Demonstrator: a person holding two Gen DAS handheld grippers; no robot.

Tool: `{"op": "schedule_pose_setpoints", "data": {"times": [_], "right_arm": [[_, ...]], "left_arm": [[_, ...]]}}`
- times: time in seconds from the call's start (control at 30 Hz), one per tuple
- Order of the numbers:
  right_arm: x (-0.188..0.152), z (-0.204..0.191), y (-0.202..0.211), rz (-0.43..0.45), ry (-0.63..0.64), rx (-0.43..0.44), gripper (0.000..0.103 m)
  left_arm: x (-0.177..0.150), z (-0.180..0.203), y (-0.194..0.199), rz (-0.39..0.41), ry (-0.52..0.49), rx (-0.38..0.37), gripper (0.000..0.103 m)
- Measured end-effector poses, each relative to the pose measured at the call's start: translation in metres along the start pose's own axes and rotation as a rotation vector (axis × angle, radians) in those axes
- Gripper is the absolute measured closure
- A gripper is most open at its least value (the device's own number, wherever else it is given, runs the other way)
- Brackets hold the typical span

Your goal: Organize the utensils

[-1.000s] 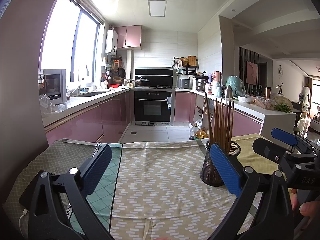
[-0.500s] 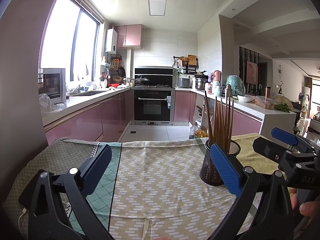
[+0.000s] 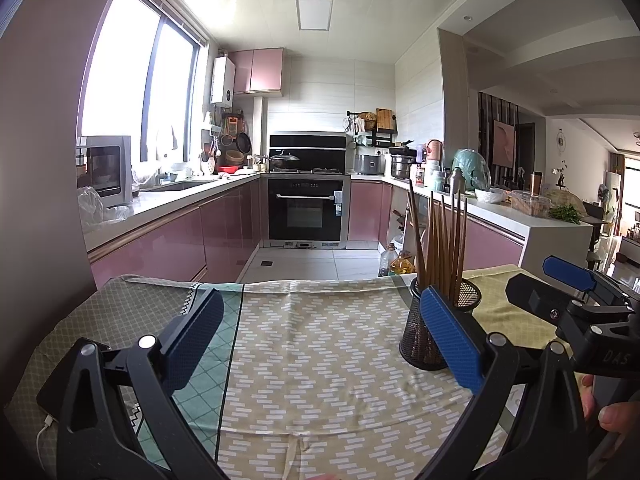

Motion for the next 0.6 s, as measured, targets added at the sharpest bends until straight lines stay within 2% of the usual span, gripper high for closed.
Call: {"op": "schedule_pose_setpoints", "data": {"times": [0.3, 0.4, 0.5, 0.6], "right_arm": [[-0.001, 0.001, 0.000, -0.005, -0.006, 0.002, 0.007], [-0.004, 0.005, 0.000, -0.019, -0.001, -0.017, 0.007], [-0.011, 0.027, -0.002, -0.075, -0.028, -0.050, 0.007], [-0.024, 0.075, -0.010, -0.190, -0.092, -0.156, 0.007]], "left_arm": [[0.000, 0.001, 0.002, 0.018, -0.011, 0.024, 0.006], [-0.002, 0.000, -0.001, -0.008, -0.014, 0.020, 0.006], [-0.005, -0.004, -0.012, -0.059, -0.009, 0.026, 0.006], [-0.013, -0.014, -0.029, -0.137, -0.015, 0.049, 0.006]]}}
Point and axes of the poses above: each gripper's, at about its wrist camera, not at the fingertips, and y roughly against the way its jaws point, z to its right, x to its top, the point moved 2 cm from there along -y, roughly the way its jaws point, and after that the axes turned 12 degrees about x, right-handed, at the moved point
